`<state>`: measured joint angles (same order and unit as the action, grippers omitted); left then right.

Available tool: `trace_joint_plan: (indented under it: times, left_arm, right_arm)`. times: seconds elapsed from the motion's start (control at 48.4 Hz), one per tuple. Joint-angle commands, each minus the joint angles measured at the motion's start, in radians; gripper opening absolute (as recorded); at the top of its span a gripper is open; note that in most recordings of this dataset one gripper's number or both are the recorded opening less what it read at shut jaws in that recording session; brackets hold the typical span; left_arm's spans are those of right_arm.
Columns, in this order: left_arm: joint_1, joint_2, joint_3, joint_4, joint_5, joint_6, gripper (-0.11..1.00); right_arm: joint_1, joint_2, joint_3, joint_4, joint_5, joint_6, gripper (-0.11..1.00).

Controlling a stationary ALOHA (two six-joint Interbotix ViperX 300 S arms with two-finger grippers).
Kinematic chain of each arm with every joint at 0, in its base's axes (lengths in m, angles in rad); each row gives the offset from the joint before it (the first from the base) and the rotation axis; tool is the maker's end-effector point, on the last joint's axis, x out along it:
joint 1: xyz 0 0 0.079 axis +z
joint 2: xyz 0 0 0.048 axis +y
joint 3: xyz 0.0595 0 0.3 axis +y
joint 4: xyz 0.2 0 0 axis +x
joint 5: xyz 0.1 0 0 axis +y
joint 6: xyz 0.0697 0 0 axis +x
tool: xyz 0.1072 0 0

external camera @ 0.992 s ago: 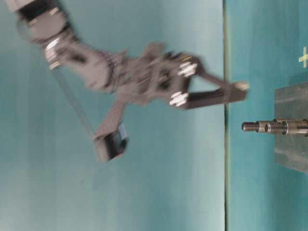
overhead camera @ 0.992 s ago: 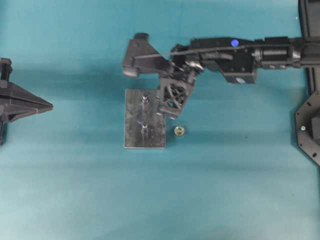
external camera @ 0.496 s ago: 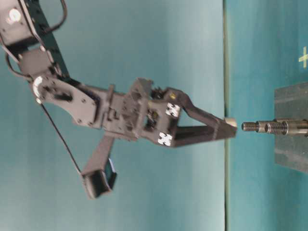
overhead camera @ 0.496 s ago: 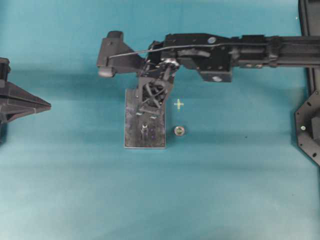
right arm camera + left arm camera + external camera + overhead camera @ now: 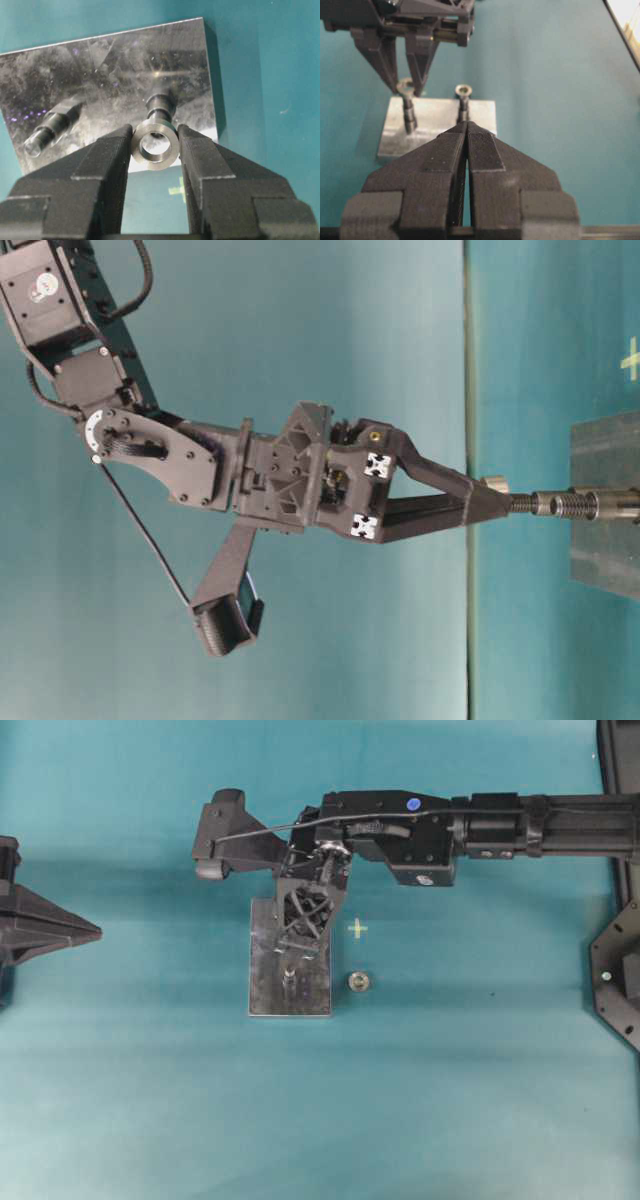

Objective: Insert the washer onto the shaft.
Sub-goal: 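Carry the washer over a shaft and lower it onto the shaft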

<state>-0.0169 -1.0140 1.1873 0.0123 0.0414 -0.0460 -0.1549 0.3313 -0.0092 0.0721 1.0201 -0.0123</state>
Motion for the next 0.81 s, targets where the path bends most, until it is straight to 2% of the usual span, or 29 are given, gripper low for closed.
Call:
trace_joint_plan:
  times: [0.0, 0.496, 0.785]
  left_arm:
    - [0.002, 0.005, -0.011, 0.002, -0.009, -0.003, 0.0]
    - [0.002, 0.0, -0.011, 0.002, -0.011, -0.003, 0.0]
    - [0.002, 0.0, -0.011, 0.002, -0.009, -0.005, 0.0]
  right_arm:
    - [0.002, -0.015, -0.025, -0.002, -0.006, -0.011, 0.32]
    - [0.002, -0.014, -0.046, 0.0, -0.02, -0.015, 0.32]
    - [-0.003, 0.005, -0.049, 0.005, 0.026, -0.009, 0.33]
